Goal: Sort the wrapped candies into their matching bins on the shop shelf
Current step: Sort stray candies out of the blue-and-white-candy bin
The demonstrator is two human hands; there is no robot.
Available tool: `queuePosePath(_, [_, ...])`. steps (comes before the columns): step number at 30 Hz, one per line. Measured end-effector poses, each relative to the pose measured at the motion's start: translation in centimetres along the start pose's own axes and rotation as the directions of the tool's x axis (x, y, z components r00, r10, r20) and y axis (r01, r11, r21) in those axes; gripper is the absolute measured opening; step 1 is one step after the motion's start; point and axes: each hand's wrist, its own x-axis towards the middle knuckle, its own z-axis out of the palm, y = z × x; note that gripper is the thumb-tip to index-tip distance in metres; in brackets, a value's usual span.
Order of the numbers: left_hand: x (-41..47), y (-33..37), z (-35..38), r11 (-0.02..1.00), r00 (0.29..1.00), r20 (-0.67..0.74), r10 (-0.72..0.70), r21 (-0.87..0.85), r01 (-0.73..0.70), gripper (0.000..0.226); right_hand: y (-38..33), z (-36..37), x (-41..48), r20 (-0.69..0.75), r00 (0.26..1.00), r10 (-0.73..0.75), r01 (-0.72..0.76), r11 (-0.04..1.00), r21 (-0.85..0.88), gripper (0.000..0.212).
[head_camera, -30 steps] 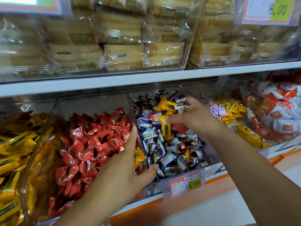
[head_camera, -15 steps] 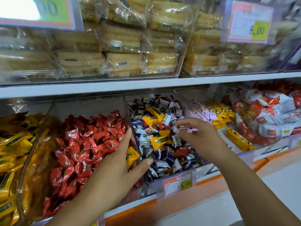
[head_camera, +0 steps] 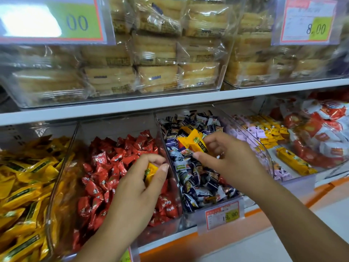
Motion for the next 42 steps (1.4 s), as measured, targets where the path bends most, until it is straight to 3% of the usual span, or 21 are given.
queuePosePath(4, [0.7,1.1,0.6,0.998,1.000,-0.022,-0.015,-0.066,0.014,0.031,-2.4,1.7,-1.2,0.114,0.983,-0.142,0.138,0.989,0.048,0.024])
queuePosePath(7, [1.0,1.1,0.3,0.996,0.997,-0.077,-0.019,-0.086,0.012,0.033,-2.3,1.8,-0.8,0.201,0.972,-0.121,0.093,0.985,0.145,0.029])
queuePosePath(9, [1.3,1.0,-0.4,0.989,0.990,-0.111,-0.083,-0.128,0.068,0.031,-1.1,1.2,0.4,0.161,0.984,-0.074,0.039,0.977,0.207,0.021])
queuePosePath(12, [1.8,0.5,-1.3,0.969,0.979,-0.134,-0.155,-0.212,0.124,0.022,0.6,0.9,2.4,0.066,0.996,-0.055,0.051,0.996,0.067,0.026])
queuePosePath(16, [1.7,0.1,-1.7,0.974,0.983,-0.136,-0.120,-0.207,0.090,0.009,1.2,2.9,3.5,0.188,0.975,-0.115,0.154,0.966,-0.206,0.049])
queuePosePath(18, [1.6,0.1,-1.8,0.978,0.988,-0.123,-0.094,-0.195,0.069,0.006,0.7,3.4,3.6,0.154,0.979,-0.133,0.166,0.960,-0.226,0.044])
queuePosePath(22, [1.5,0.2,-2.1,0.985,0.992,-0.116,-0.057,-0.166,0.037,0.018,-1.2,2.4,3.2,-0.020,0.999,-0.041,0.042,0.996,0.074,0.031])
queuePosePath(25, [1.5,0.5,-2.2,0.991,0.996,-0.091,-0.007,-0.130,-0.005,0.032,-2.9,1.7,2.3,0.029,0.999,0.019,-0.031,0.855,0.518,0.023])
queuePosePath(29, [1.4,1.2,-1.9,0.996,0.998,-0.041,0.048,-0.078,-0.051,0.049,-4.3,1.9,1.0,0.203,0.978,-0.054,-0.085,0.781,0.618,0.022])
queuePosePath(31, [1.4,1.2,-1.7,0.997,0.997,-0.051,0.052,-0.048,-0.055,0.046,-4.4,2.2,0.8,0.267,0.961,-0.068,-0.118,0.773,0.623,0.025])
queuePosePath(33, [1.4,0.9,-1.6,0.999,0.997,-0.060,0.039,-0.018,-0.040,0.047,-3.5,2.3,1.2,0.184,0.983,-0.025,-0.078,0.842,0.534,0.021])
queuePosePath(35, [1.4,0.5,-1.8,1.000,0.998,-0.064,0.015,-0.007,-0.016,0.044,-1.9,2.0,2.5,-0.020,1.000,0.003,0.001,0.979,0.206,0.015])
queuePosePath(36, [1.3,0.3,-1.9,1.000,0.998,-0.066,0.002,-0.015,-0.003,0.042,-0.9,2.0,3.2,-0.078,0.997,-0.001,0.002,1.000,0.009,0.019])
queuePosePath(39, [1.3,-0.2,-2.2,0.999,0.997,-0.076,-0.018,-0.040,0.015,0.033,1.8,3.2,4.7,-0.048,0.992,0.116,-0.125,0.913,-0.388,0.052])
queuePosePath(42, [1.4,-0.6,-2.2,0.998,0.997,-0.068,-0.035,-0.060,0.031,0.024,3.1,4.8,4.9,-0.089,0.991,0.095,-0.125,0.888,-0.442,0.053])
